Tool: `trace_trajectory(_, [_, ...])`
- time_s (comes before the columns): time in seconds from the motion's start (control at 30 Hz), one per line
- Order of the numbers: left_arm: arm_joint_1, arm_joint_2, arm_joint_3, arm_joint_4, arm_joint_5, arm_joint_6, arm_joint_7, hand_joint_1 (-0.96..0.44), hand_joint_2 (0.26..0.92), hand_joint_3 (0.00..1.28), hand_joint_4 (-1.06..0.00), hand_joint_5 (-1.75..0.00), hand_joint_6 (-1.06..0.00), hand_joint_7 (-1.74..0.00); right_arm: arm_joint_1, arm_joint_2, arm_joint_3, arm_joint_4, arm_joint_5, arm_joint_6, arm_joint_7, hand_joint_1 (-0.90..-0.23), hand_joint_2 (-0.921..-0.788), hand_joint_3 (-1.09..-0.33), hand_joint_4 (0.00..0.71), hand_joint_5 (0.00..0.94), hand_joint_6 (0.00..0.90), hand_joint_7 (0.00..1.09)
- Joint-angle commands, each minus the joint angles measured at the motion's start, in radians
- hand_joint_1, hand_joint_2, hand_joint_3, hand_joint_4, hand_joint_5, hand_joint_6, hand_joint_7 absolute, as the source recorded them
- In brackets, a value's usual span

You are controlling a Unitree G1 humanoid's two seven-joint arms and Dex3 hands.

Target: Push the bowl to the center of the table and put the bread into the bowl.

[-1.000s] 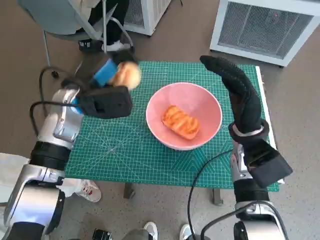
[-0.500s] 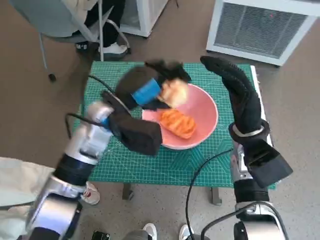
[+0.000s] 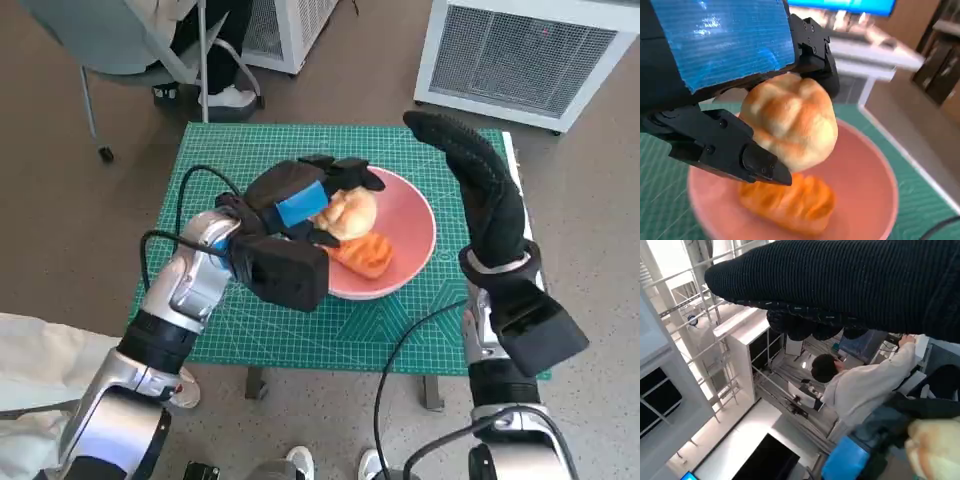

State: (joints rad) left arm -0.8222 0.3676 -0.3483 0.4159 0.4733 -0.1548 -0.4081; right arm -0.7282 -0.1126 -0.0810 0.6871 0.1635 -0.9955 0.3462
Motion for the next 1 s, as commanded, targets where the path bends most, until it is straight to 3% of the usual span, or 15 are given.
trace_trajectory(0.03, [0.042,0.004,0.026,-0.068,-0.017,0.013,0.011,-0.35,0.920,0.04,-0.22,-0.02,-0.17,-0.41,0.021,0.004,-0.007,0.006,0.016,0.014,0.000,-0.604,-0.921,-0.853,0.121,0.415,-0.001,0.73])
trace_trajectory(0.6, [0.150,-0.041,0.171,-0.180,-0.174,0.001,0.080,-0.43,0.921,0.15,-0.01,0.00,-0.02,-0.20,0.002,0.023,-0.017,0.017,0.018,0.014,-0.016,-0.593,-0.921,-0.844,0.136,0.393,-0.001,0.72])
trace_trajectory(0.77, [0.197,-0.074,0.230,-0.213,-0.266,-0.054,0.117,-0.42,0.921,0.17,-0.01,0.00,-0.03,-0.19,-0.004,0.031,-0.021,0.006,0.005,0.019,-0.037,-0.586,-0.921,-0.843,0.143,0.380,-0.001,0.72])
trace_trajectory(1.0, [0.250,-0.158,0.294,-0.217,-0.397,-0.175,0.171,-0.38,0.921,0.23,-0.13,-0.05,-0.09,-0.20,-0.014,0.036,-0.020,-0.013,-0.014,0.032,-0.071,-0.560,-0.921,-0.847,0.175,0.318,-0.001,0.73])
